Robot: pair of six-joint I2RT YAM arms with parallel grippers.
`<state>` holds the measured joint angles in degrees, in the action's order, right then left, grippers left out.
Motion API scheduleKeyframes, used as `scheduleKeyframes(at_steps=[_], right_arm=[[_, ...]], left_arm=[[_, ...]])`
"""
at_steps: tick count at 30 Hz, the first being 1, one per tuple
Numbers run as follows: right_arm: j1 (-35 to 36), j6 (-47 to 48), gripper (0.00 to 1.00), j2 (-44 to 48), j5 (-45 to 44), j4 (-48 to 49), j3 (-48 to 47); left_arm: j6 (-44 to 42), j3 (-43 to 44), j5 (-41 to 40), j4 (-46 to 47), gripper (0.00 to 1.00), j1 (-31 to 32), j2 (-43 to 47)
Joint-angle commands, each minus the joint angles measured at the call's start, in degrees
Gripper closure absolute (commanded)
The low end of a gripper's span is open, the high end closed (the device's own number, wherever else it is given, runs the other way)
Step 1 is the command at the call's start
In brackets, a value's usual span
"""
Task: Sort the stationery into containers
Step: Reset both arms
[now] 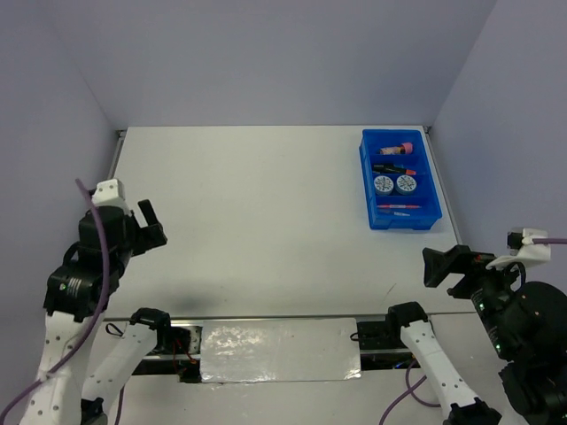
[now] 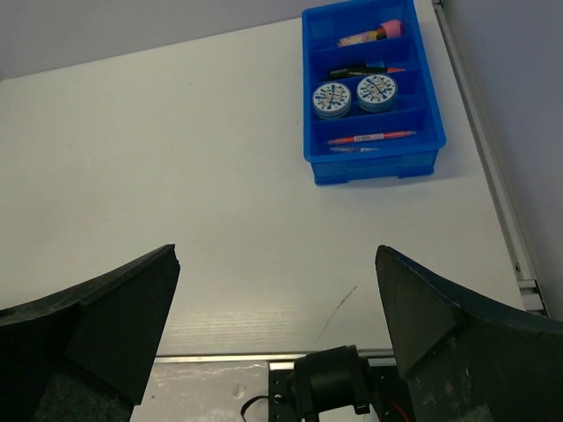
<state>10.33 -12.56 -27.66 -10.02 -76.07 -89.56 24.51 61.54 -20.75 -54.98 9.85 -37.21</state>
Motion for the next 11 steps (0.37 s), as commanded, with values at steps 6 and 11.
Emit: scheduleKeyframes(at_steps=[6,11], right_arm=[[1.18,-0.28,0.00,3.58,1.59,-2.85,3.60],[1.63,-0.63,0.00,4.02,1.41,-3.73,3.25]], left_arm=[[2.47,7.45,0.28,-8.81,0.01,0.26,11.27],[3.26,8.60,0.71,-11.55,0.01,0.26,12.16]])
